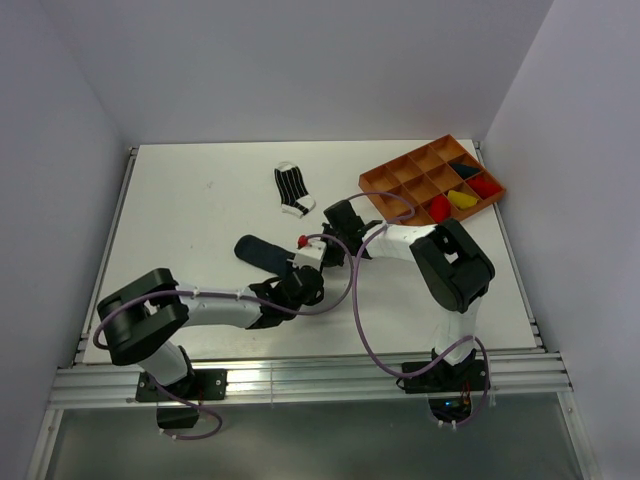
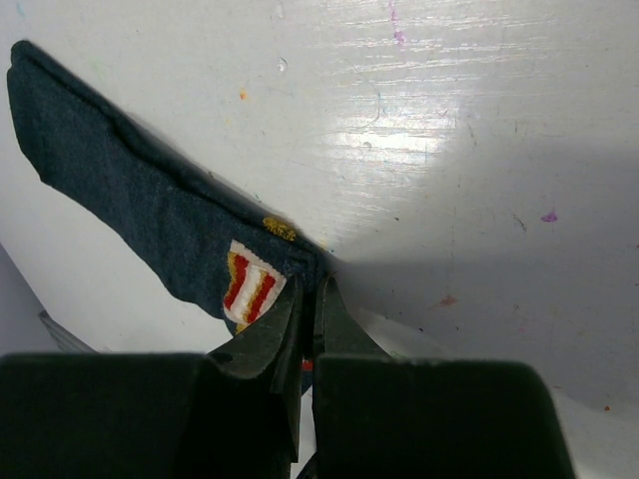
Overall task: Roll the socks
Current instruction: Roll the sock at the center of the board.
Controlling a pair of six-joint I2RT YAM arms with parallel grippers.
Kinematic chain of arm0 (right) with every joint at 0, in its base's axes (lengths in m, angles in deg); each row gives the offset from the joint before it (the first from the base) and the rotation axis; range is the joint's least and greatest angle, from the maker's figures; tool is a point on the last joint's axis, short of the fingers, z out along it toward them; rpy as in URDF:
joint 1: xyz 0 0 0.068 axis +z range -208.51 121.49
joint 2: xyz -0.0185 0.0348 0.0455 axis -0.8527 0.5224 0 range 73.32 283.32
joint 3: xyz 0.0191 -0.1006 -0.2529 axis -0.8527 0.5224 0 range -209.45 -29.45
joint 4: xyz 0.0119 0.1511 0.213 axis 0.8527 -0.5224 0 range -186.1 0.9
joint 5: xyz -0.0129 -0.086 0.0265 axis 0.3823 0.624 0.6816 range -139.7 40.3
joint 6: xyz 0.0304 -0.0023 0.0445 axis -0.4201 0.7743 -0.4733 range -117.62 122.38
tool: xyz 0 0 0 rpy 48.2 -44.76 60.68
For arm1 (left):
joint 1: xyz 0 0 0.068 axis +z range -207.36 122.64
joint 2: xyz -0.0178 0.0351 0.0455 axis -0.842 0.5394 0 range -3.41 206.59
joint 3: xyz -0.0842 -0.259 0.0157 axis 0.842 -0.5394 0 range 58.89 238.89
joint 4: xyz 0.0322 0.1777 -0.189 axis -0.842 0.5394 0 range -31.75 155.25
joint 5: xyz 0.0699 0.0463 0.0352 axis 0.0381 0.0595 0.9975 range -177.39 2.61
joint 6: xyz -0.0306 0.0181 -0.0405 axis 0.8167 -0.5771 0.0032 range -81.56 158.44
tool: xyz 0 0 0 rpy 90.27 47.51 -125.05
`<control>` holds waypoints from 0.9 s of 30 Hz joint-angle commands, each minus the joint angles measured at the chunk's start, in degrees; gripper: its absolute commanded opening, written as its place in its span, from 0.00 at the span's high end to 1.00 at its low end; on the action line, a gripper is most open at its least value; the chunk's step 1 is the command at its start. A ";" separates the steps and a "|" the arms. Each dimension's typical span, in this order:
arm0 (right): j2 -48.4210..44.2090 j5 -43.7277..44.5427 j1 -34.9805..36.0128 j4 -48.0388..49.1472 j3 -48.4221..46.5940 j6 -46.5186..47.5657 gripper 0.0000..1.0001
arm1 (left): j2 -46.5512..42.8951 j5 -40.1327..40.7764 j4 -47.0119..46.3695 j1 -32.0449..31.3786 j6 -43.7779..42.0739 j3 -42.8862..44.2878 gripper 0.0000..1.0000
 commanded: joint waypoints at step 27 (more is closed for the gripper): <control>1.13 0.16 0.20 -3.45 -0.44 0.70 1.00 | 6.90 2.17 4.95 2.07 1.63 6.83 0.61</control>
